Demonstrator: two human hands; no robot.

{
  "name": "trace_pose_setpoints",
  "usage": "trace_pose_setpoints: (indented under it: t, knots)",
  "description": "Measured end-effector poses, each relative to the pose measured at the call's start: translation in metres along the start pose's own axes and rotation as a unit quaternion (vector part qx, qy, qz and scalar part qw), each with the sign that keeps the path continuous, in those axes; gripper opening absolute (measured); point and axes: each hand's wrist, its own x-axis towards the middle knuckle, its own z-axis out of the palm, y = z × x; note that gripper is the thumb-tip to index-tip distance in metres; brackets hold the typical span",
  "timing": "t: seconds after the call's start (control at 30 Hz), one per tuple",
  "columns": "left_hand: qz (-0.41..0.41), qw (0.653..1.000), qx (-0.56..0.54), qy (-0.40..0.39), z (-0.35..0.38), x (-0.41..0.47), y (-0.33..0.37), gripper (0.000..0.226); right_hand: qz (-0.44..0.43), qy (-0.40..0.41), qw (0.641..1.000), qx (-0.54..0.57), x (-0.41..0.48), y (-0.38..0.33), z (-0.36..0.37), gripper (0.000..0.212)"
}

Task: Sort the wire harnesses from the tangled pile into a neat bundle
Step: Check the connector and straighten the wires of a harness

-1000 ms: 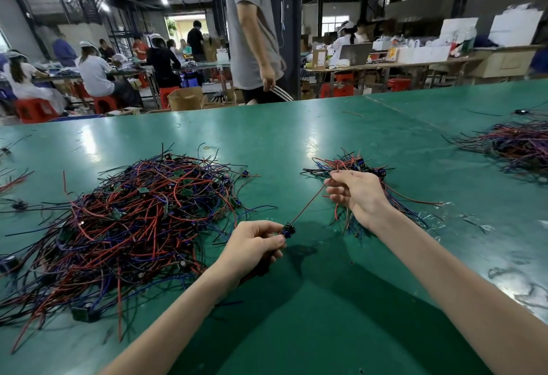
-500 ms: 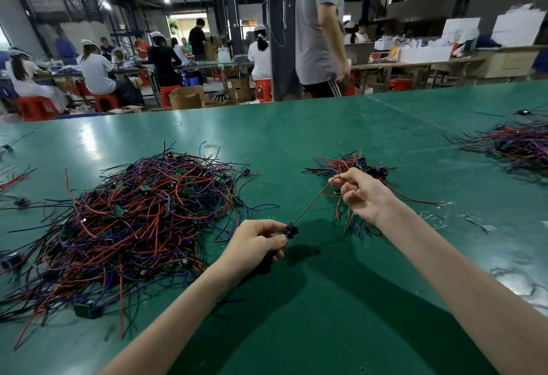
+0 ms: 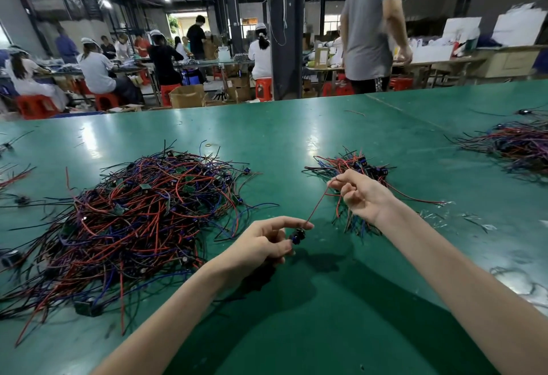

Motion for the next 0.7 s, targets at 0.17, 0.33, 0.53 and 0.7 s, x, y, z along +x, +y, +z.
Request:
trace_pose_setpoints:
  t: [0.17,0.33,0.53,0.7]
  knots:
    - [-0.001,1.000,-0.007,-0.007,-0.0001,-0.0008,0.0002,0.042,0.081,-0.034,0.990,0.108,-0.0010,-0.0016,-0.0013,0.013]
    - [0.006,1.000,-0.010,-0.012,-0.0015,-0.0008,0.0012,0.043,0.102,-0.039,0.978,0.176,-0.0021,0.0011,-0.0006,0.012]
    - [0.013,1.000,-0.001,-0.017,0.0002,-0.0029,0.0053,0.041,0.141,-0.058,0.962,0.228,0.0015,0.0033,-0.0032,0.019]
    - [0.016,1.000,0.002,-0.004,0.0021,-0.0041,0.0049,0.039,0.092,-0.049,0.984,0.146,0.0036,0.0064,-0.0015,0.014]
